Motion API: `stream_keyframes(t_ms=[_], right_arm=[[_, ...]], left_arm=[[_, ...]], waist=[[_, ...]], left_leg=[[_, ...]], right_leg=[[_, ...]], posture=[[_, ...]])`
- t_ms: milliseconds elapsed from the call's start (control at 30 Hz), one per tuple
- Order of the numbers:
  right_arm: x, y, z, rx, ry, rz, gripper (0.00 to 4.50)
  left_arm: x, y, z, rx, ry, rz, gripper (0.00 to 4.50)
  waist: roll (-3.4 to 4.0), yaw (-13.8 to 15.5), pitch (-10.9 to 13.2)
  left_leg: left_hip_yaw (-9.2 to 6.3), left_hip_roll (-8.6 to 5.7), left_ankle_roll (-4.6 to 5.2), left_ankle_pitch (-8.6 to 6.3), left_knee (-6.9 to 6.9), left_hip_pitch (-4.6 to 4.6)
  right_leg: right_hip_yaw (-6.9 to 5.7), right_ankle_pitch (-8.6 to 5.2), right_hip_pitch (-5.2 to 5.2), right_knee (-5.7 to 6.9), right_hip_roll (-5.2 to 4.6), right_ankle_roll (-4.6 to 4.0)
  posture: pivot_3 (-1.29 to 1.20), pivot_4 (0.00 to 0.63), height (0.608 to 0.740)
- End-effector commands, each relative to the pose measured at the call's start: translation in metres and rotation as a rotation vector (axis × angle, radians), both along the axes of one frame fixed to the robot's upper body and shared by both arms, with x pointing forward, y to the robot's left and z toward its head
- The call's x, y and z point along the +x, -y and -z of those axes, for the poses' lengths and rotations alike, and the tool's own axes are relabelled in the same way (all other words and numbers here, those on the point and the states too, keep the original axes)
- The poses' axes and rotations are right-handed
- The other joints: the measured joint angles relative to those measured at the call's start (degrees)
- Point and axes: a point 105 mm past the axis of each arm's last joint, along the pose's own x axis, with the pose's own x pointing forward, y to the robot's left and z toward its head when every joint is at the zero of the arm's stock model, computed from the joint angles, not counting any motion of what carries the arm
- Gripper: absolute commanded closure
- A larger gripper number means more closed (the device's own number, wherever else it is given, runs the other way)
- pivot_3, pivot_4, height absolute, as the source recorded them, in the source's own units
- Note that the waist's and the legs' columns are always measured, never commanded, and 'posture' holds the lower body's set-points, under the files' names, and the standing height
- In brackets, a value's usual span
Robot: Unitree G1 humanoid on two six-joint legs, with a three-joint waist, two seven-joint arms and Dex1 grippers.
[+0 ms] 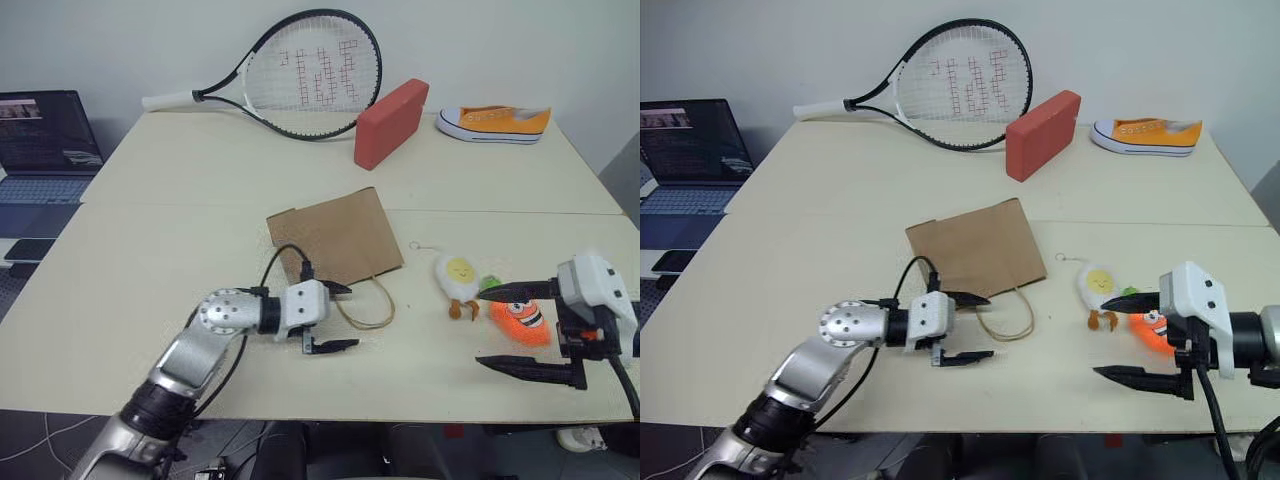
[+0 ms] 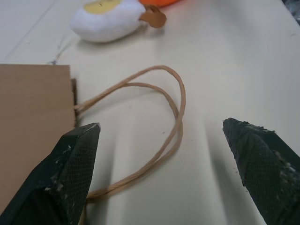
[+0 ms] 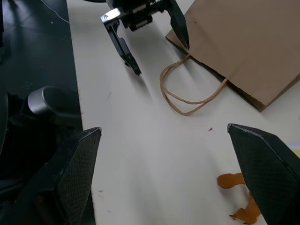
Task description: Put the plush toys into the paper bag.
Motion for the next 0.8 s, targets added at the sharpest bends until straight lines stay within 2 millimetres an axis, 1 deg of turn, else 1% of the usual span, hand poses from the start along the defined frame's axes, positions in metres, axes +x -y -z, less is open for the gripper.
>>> stream_keyframes(t_ms=[33, 100, 200, 467, 600, 633, 733, 800], right_arm=[[-0.003, -0.002, -0.004, 0.008, 0.024, 0.014, 0.00], [-0.005, -0.002, -0.002, 0.013, 0.018, 0.019, 0.00], [-0.007, -0.004, 0.000, 0.017, 0.010, 0.020, 0.00], [-0.009, -0.009, 0.003, 0.038, 0.002, 0.015, 0.00], [-0.005, -0.020, 0.010, 0.066, 0.024, 0.007, 0.00], [-0.004, -0.025, 0.013, 0.078, 0.027, -0.002, 0.00], [0.000, -0.042, 0.026, 0.105, 0.034, -0.016, 0.00], [0.004, -0.050, 0.033, 0.117, 0.027, -0.015, 0.00]], left_arm=[[0.008, 0.014, -0.006, -0.040, 0.045, 0.010, 0.03], [0.010, 0.019, -0.006, -0.056, 0.042, 0.016, 0.03], [0.011, 0.024, -0.007, -0.078, 0.036, 0.033, 0.59], [0.011, 0.026, -0.010, -0.103, -0.002, 0.055, 3.03], [0.014, 0.024, -0.014, -0.151, -0.061, 0.030, 4.26], [0.016, 0.023, -0.019, -0.171, -0.073, 0.022, 4.48], [0.022, 0.020, -0.042, -0.250, -0.113, -0.001, 4.48], [0.023, 0.018, -0.050, -0.264, -0.128, 0.004, 4.48]], waist=[[-0.03, 0.07, 0.00], [-0.03, 0.12, 0.00], [-0.03, 0.01, 0.00], [-0.04, 0.02, 0.00], [-0.04, -0.02, 0.00], [-0.04, -0.03, 0.00], [-0.05, -0.13, 0.00], [-0.05, -0.14, 0.01]], left_leg=[[0.00, 0.00, 0.00, 0.00, 0.04, 0.00], [0.00, 0.02, 0.01, 0.01, 0.08, 0.00], [0.03, 0.04, 0.02, 0.01, 0.09, 0.03], [-0.04, 0.08, 0.01, 0.01, 0.04, 0.01], [-0.05, 0.08, 0.01, 0.01, 0.04, 0.02], [-0.05, 0.08, 0.02, 0.01, 0.04, 0.01], [-0.05, 0.11, 0.02, 0.01, 0.05, 0.01], [-0.05, 0.15, 0.01, 0.01, 0.06, 0.01]], right_leg=[[0.00, 0.00, 0.02, 0.00, 0.00, 0.00], [-0.01, -0.01, 0.02, -0.01, 0.00, 0.00], [-0.01, -0.01, 0.03, 0.01, 0.00, -0.01], [0.00, 0.00, 0.01, 0.03, 0.09, 0.01], [-0.01, 0.00, 0.01, 0.03, 0.09, 0.00], [-0.01, 0.00, 0.01, 0.02, 0.09, 0.00], [-0.02, -0.01, -0.01, 0.02, 0.11, 0.00], [-0.04, -0.01, -0.01, 0.01, 0.14, 0.00]], posture=[[0.00, 0.150, 0.740], [0.00, 0.150, 0.740], [0.00, 0.150, 0.740], [0.00, 0.150, 0.740], [0.00, 0.150, 0.740], [0.00, 0.150, 0.740], [0.00, 0.150, 0.740], [0.00, 0.150, 0.740]])
